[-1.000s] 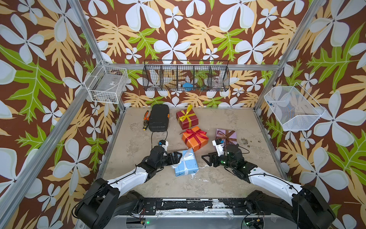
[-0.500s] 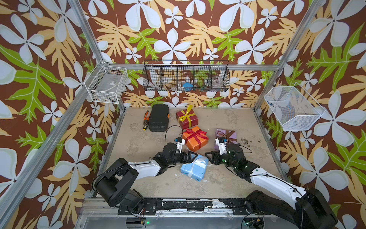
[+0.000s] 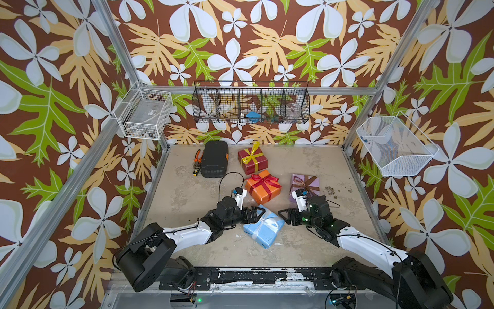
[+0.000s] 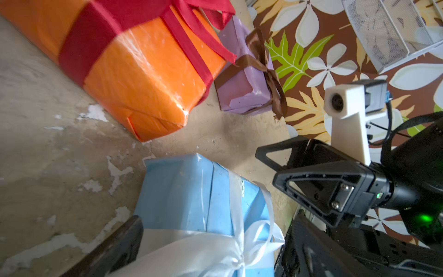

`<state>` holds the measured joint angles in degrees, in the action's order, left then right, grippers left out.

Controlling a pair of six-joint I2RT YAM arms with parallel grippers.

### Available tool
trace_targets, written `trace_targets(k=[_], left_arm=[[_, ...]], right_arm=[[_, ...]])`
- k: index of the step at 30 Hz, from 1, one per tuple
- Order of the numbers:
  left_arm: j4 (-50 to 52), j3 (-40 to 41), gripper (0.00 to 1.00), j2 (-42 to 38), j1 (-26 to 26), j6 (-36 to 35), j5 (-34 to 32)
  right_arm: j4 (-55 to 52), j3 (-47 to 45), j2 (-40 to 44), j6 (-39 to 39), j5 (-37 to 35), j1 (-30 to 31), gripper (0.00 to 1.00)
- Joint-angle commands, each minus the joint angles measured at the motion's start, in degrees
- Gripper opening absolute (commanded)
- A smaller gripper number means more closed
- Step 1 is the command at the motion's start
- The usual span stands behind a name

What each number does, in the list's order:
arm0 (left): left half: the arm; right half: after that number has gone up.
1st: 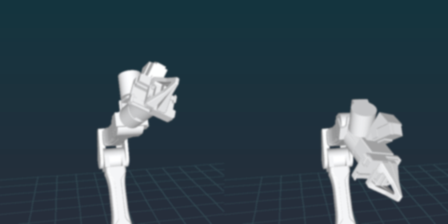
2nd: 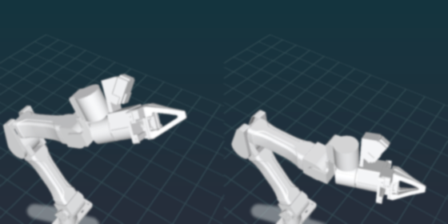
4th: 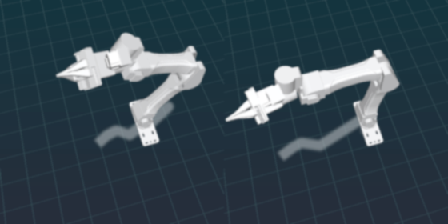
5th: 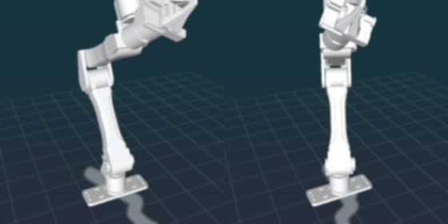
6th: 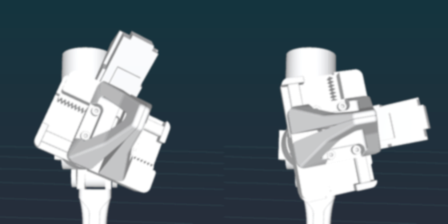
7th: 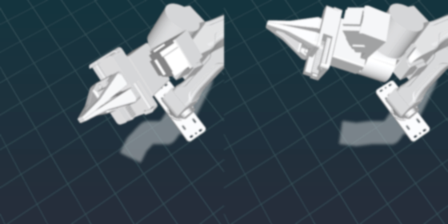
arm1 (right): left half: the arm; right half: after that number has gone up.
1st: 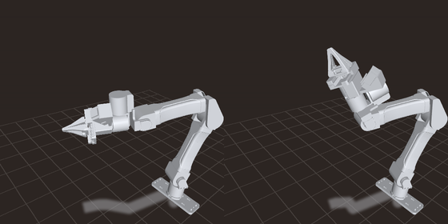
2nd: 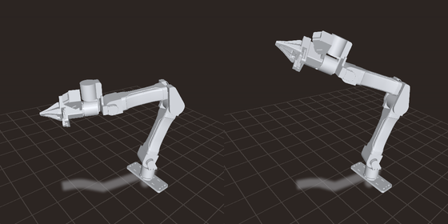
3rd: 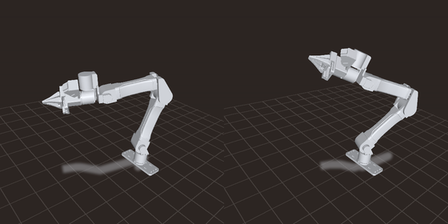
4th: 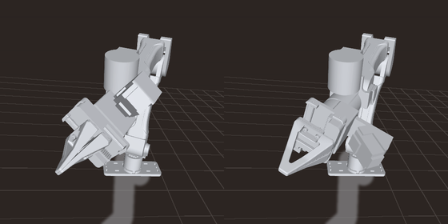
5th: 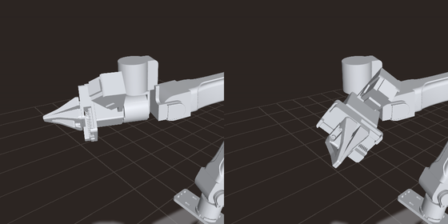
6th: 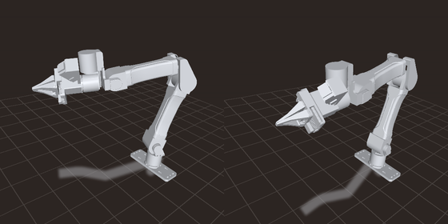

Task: Untie the ribbon bows on the gift boxes
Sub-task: Adjust the gift box at the center of the board, then untie the ribbon from the gift box.

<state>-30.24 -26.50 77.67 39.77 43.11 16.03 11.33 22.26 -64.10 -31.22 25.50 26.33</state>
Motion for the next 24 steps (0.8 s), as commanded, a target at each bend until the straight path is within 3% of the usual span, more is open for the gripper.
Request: trace_targets(k=[1,13,21,23,24], left_arm=[[2.3,0.8,1.00,-0.8,-1.5,-1.6,-3.6],[-2.2,4.8,1.00,0.2,-3.0,1.0,-0.3],[-2.7,5.4,1.00,0.2,-3.0,1.6,-0.2],[-2.6,5.5,1.00,-0.4,-3.0,1.7,-0.8],[-2.6,5.5,1.00,-0.7,-3.1,1.8,-0.9]], right_arm=[[3.1,0.0,-0.7,0.2,3.8,1.1,0.63],[5.1,-0.3,-1.2,0.4,4.9,3.4,0.58],[4.3,1.6,-2.9,1.1,6.1,3.8,0.32],[4.3,1.5,-2.7,1.2,6.0,3.8,0.18],[4.0,1.5,-2.5,1.2,6.1,3.9,0.18]])
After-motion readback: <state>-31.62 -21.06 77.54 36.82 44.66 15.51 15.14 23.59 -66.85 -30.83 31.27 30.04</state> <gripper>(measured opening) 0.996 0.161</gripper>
